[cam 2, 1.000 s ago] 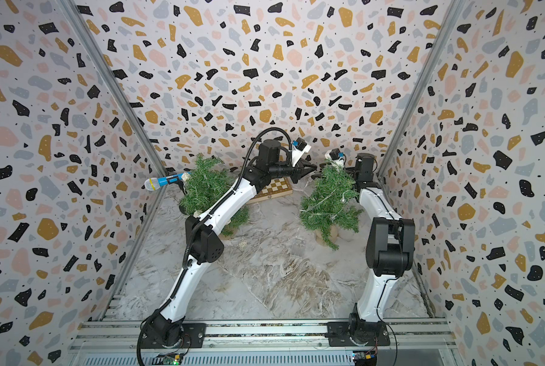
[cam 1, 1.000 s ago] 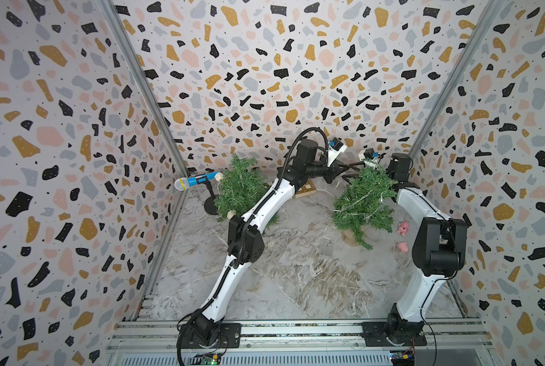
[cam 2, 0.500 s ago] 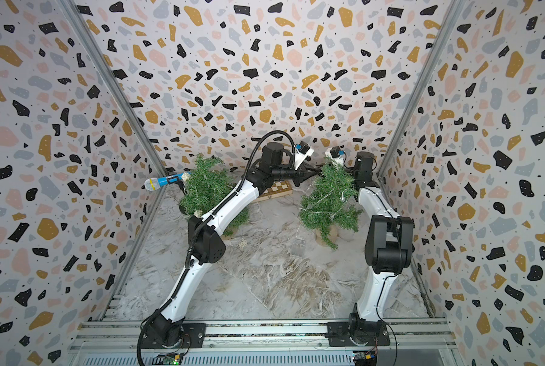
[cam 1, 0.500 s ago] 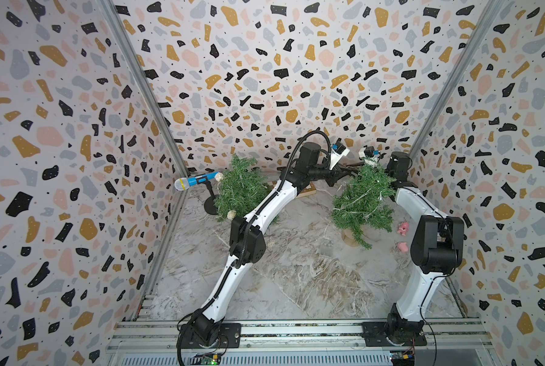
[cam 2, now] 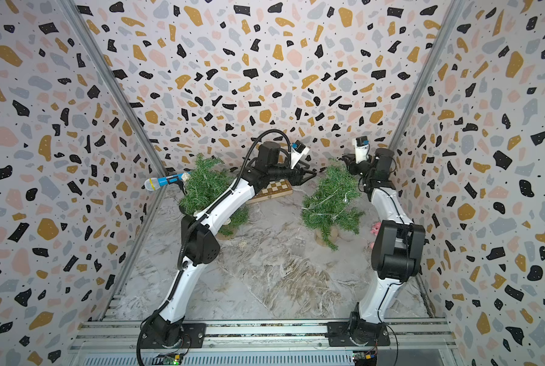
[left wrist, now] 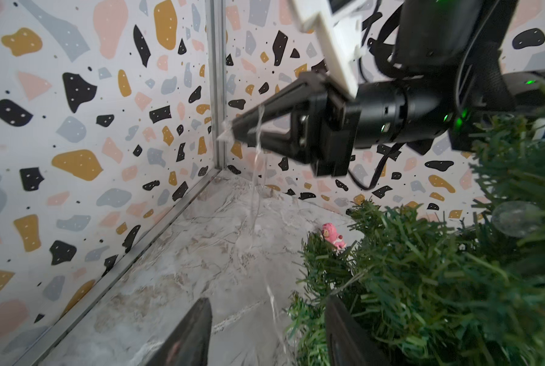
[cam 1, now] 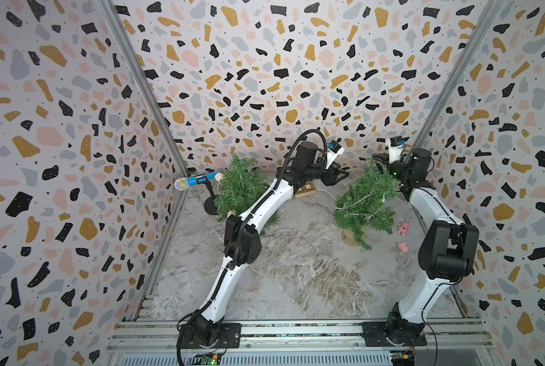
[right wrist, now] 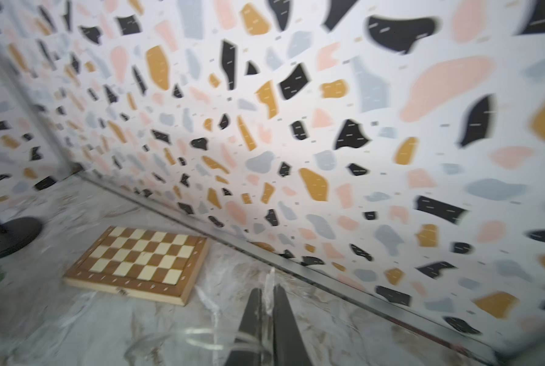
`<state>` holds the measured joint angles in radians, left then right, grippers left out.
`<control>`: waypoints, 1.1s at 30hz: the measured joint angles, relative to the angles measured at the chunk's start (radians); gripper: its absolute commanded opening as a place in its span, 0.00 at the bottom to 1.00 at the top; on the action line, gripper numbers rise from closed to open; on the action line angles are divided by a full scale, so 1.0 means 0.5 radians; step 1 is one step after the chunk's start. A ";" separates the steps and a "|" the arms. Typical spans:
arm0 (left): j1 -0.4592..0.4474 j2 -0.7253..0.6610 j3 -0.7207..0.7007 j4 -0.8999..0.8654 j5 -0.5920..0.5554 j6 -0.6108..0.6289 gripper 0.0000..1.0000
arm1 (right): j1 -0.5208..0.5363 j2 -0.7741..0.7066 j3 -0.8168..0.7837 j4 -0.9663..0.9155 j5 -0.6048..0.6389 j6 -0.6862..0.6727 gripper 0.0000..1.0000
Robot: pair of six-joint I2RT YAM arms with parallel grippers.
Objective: Wrap string light around the christmas tree
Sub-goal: Wrap the light string around the Christmas tree.
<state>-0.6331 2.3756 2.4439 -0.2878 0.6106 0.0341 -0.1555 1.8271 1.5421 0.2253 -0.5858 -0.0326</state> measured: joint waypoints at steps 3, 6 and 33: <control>0.012 -0.123 -0.161 0.007 -0.034 0.007 0.57 | -0.054 -0.076 0.049 -0.085 0.209 0.035 0.06; 0.029 -0.243 -0.315 0.021 -0.056 0.011 0.56 | -0.056 -0.082 0.245 -0.258 0.443 0.029 0.06; -0.066 -1.310 -1.466 0.088 -0.185 -0.166 0.52 | 0.158 -0.802 0.235 -1.576 1.466 0.016 0.04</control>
<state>-0.6662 1.7206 1.7107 -0.2440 0.5182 -0.0486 -0.0765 1.4261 1.6596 -0.5629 0.1474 -0.0246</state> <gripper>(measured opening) 0.521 0.082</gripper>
